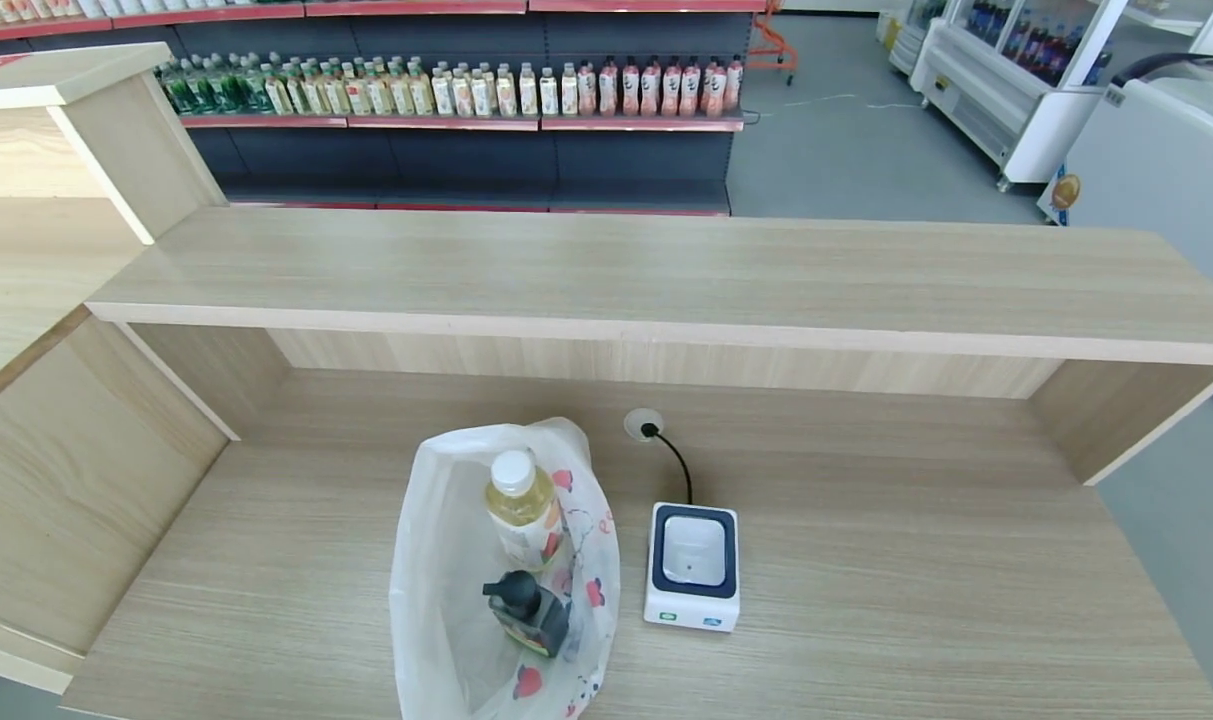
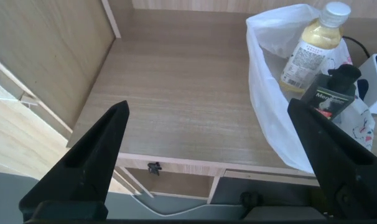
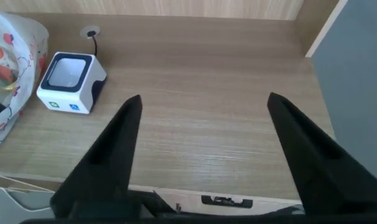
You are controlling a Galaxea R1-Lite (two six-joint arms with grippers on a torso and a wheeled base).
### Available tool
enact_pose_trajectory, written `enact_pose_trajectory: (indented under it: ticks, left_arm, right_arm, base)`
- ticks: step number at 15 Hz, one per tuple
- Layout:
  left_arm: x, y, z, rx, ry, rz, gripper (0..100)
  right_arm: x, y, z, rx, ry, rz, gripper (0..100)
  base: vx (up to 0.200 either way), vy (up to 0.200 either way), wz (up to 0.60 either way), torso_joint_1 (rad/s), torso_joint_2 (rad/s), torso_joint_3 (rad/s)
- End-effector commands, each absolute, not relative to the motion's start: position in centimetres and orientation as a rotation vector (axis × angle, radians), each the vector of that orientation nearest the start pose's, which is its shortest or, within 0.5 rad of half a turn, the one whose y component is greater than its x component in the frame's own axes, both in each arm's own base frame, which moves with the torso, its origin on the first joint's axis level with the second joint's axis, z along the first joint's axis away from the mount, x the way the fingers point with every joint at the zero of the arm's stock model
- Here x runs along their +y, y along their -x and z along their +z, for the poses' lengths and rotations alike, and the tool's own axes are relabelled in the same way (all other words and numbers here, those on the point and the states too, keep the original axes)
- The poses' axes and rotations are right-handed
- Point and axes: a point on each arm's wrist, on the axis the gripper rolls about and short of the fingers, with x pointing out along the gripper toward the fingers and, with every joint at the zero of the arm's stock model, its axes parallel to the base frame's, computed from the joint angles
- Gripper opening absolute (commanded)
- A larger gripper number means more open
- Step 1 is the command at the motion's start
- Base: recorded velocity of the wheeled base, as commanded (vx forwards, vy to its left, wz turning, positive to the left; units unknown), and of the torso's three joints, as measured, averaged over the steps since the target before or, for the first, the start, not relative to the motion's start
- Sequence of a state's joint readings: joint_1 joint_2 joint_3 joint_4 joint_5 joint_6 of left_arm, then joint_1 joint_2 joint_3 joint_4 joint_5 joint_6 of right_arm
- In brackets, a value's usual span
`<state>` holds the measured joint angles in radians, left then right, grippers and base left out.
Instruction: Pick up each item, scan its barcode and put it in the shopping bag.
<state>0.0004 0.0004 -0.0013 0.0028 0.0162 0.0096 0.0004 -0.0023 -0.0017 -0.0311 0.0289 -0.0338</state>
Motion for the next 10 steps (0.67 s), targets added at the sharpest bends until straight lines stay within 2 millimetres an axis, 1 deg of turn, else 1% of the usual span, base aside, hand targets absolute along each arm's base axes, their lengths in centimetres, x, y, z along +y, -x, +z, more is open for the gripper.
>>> enact_pose_trajectory:
  ticks: [1, 5, 10]
  left_arm:
    - [0.04, 2.29, 7.56, 0.002, -0.009, 0.017, 100]
    - [0.04, 2.29, 7.56, 0.002, -0.009, 0.017, 100]
    - [0.04, 2.29, 7.56, 0.002, -0.009, 0.017, 100]
  right_arm:
    - [0.07, 2.3, 7.92, -0.034, 0.033, 0.029, 0]
    - [0.06, 2.3, 7.94, -0.035, -0.009, 0.026, 0]
    - [0.06, 2.3, 7.94, -0.035, -0.01, 0.026, 0]
  base:
    - [0.0, 0.0, 0.0, 0.0, 0.0, 0.0]
    - [0.0, 0.0, 0.0, 0.0, 0.0, 0.0]
    - [0.0, 0.0, 0.0, 0.0, 0.0, 0.0]
